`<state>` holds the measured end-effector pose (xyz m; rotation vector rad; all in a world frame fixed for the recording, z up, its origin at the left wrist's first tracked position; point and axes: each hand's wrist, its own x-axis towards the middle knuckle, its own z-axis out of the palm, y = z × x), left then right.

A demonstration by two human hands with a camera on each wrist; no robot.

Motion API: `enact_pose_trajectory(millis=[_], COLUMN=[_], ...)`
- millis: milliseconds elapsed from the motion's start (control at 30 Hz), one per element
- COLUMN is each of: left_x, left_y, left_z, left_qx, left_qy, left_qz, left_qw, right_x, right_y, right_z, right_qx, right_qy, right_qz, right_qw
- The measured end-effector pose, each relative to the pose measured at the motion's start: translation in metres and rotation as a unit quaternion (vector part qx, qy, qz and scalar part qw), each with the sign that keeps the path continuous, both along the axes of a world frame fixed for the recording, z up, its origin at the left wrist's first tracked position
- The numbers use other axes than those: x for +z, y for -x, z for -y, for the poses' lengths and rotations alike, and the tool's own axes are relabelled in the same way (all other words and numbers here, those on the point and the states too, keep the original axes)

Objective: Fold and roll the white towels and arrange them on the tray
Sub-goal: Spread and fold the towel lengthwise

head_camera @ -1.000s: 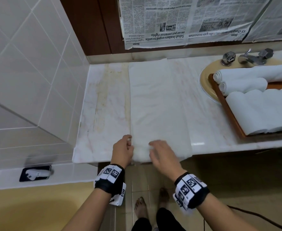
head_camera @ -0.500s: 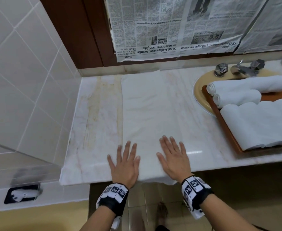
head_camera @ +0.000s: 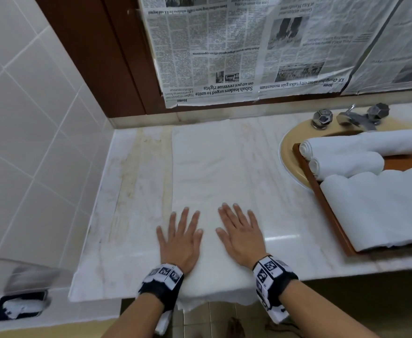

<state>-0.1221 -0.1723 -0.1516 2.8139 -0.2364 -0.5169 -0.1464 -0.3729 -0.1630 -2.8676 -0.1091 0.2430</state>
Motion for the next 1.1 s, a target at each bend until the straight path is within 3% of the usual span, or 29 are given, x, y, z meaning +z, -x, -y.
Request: enact_pose_trajectory(millis=[167,267,400,533,733,800,933,1000,1100], left_x=[0.008,0.018,0.019,0.009,0.007,0.012,0.019,0.016,0.009], left_y=[-0.003,-0.032,-0.069,-0.082,-0.086,-0.099,-0.134,-0.148,-0.161], left_z=[-0.023,-0.008,0.03,0.028,-0.022,-0.023,0.016,0.032,0.027], left_qx=[0.072,0.064,-0.016,-0.027,0.048,0.06,-0.048,-0.075,-0.034], left_qy=[0.0,0.017,0.01,-0.016,-0.022,-0.01,0.003,-0.009,-0.035], left_qz=[-0.017,0.017,0.017,-0.009,-0.027,-0.013,0.022,0.013,-0.013], left_qw=[0.997,0.998,1.0,0.999,0.998,0.998,0.999,0.997,0.999], right_x=[0.01,0.019,0.015,0.01,0.011,0.014,0.016,0.014,0.009], right_y=[-0.007,-0.027,-0.062,-0.083,-0.086,-0.093,-0.127,-0.146,-0.159], right_z=[0.037,0.026,-0.005,0.006,0.044,0.035,0.008,0.004,0.025], right_qx=[-0.121,-0.06,0.063,0.034,-0.107,-0.095,0.02,0.023,-0.016], right_qy=[-0.009,-0.051,-0.025,0.008,0.012,0.009,0.015,0.017,0.029], right_qz=[-0.04,-0.022,0.003,-0.028,-0.07,-0.047,-0.008,-0.036,-0.05], right_qw=[0.992,0.997,0.998,0.999,0.992,0.994,1.0,0.999,0.998])
